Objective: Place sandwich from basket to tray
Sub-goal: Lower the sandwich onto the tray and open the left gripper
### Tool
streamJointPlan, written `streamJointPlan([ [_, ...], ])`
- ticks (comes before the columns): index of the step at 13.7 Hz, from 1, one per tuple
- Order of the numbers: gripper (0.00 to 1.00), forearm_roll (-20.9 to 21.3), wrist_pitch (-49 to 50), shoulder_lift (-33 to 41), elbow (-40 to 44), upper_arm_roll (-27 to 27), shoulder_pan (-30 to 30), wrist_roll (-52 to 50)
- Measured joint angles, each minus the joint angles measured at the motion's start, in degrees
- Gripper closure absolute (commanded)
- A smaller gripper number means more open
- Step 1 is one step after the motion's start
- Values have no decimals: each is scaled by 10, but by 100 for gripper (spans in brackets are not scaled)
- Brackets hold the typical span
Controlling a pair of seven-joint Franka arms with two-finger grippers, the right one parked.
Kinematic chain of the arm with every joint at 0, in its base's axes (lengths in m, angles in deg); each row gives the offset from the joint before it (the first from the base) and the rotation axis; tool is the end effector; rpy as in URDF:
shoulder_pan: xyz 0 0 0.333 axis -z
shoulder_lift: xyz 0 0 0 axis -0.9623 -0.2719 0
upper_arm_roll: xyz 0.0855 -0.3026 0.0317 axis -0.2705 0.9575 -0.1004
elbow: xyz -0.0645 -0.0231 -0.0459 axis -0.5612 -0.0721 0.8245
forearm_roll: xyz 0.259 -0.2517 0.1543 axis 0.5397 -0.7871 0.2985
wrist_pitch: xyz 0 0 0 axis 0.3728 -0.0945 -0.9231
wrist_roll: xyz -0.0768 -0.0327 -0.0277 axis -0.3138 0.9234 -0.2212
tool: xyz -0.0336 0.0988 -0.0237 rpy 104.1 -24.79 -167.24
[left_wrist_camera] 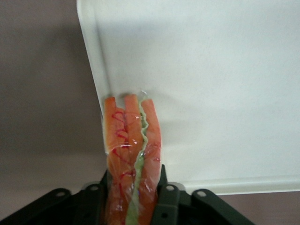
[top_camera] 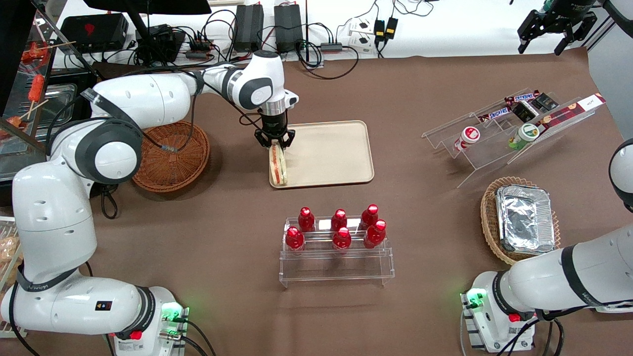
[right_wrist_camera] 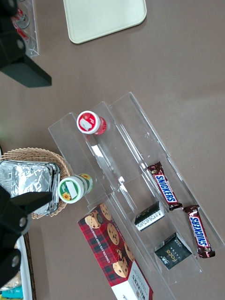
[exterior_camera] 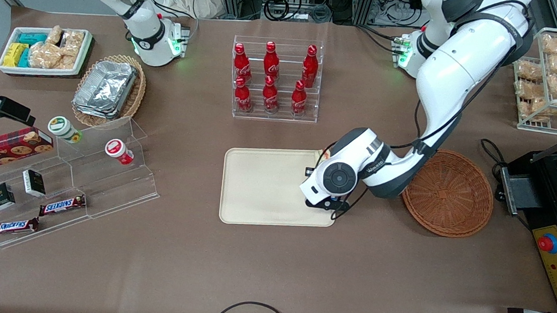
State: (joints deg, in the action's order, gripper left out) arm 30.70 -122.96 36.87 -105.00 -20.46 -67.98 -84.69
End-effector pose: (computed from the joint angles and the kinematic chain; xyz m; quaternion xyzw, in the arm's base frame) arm 0.5695 -0.3834 0.2375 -0.9856 0.0180 0.1681 0.0008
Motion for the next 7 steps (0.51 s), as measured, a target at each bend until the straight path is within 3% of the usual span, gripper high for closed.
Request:
streamJointPlan([
  [4,0,0,15,3,53,0,0,-3],
  [7,0,0,97,23,101,0,-3,-4],
])
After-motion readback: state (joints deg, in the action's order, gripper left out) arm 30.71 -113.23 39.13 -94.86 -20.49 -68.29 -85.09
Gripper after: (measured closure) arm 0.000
